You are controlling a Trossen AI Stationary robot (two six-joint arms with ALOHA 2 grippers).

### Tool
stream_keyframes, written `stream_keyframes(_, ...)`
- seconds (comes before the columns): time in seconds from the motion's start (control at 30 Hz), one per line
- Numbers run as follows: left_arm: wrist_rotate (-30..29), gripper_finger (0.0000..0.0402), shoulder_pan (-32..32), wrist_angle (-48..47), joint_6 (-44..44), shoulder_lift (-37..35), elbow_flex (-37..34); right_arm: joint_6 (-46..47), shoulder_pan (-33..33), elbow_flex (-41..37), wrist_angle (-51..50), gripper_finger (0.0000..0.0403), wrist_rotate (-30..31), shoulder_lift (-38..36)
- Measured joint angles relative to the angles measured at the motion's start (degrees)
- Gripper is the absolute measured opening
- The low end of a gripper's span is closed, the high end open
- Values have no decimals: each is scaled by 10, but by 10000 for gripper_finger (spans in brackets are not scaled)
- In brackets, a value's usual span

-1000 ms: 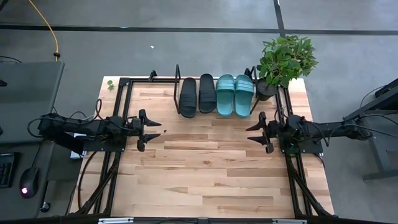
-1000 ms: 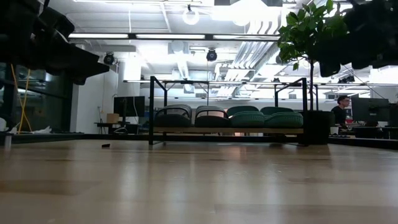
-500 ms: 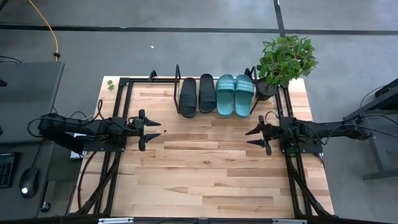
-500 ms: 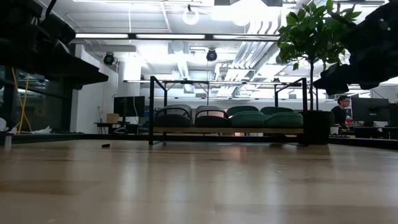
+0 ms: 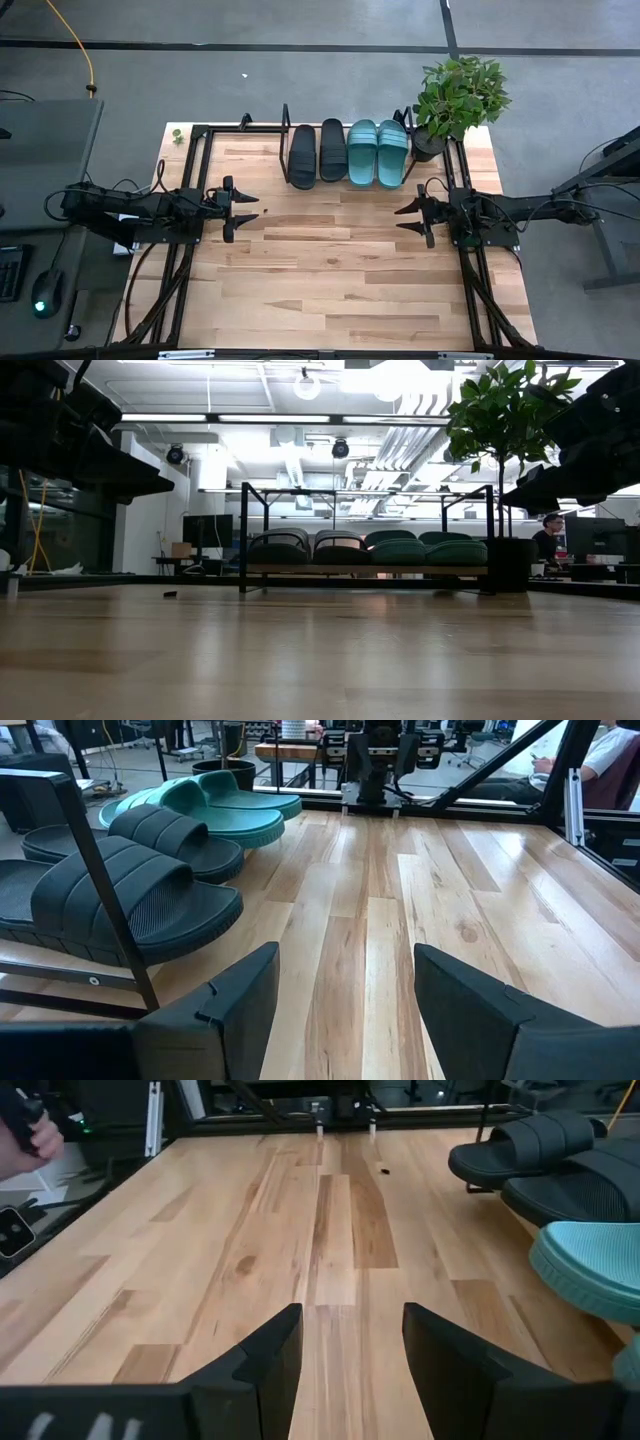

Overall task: Pick and place slides into the shelf
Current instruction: Return to Home Position

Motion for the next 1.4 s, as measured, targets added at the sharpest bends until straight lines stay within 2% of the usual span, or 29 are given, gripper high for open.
stream_keyframes(0.43, 1, 215, 0, 0, 0, 0, 0, 6, 0, 0, 0, 165, 6, 0)
stream_keyframes(0.7, 1, 215, 0, 0, 0, 0, 0, 78, 0, 0, 0, 165, 6, 0)
stream_keyframes(1.4, 1, 215, 0, 0, 0, 0, 0, 77, 0, 0, 0, 165, 6, 0)
